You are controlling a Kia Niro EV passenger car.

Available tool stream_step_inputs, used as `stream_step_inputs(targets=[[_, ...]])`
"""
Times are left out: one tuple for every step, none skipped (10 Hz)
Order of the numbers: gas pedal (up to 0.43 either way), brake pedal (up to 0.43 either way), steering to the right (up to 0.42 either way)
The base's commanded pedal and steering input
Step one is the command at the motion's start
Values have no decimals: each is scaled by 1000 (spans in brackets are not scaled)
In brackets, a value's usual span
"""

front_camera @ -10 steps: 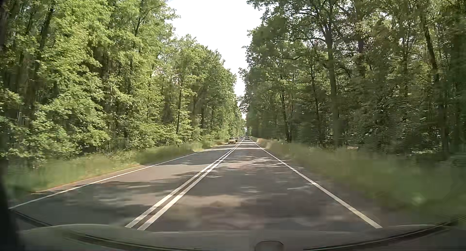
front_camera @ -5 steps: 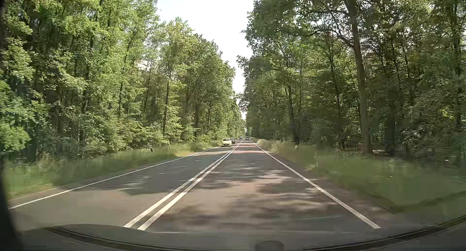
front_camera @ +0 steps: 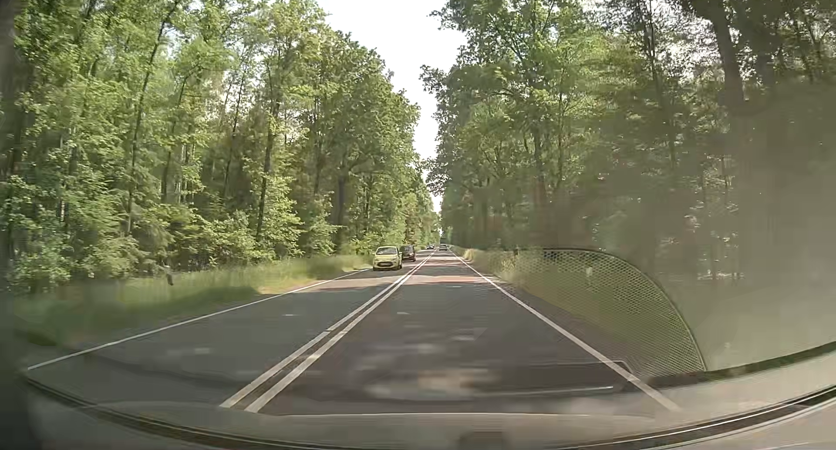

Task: Follow the waypoints while adhering to traffic rules and regulations

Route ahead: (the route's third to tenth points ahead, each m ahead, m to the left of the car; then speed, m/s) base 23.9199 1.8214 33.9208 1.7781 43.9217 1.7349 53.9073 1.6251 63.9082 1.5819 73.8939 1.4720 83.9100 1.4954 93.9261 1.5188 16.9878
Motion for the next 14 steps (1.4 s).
stream_step_inputs(targets=[[87,37,0],[87,37,0],[87,37,0],[87,30,0],[87,37,0],[87,37,-1],[87,37,-1],[87,37,-1],[87,37,-2],[87,30,-2],[87,37,-2],[87,37,-2],[87,30,-2],[87,37,-2]])
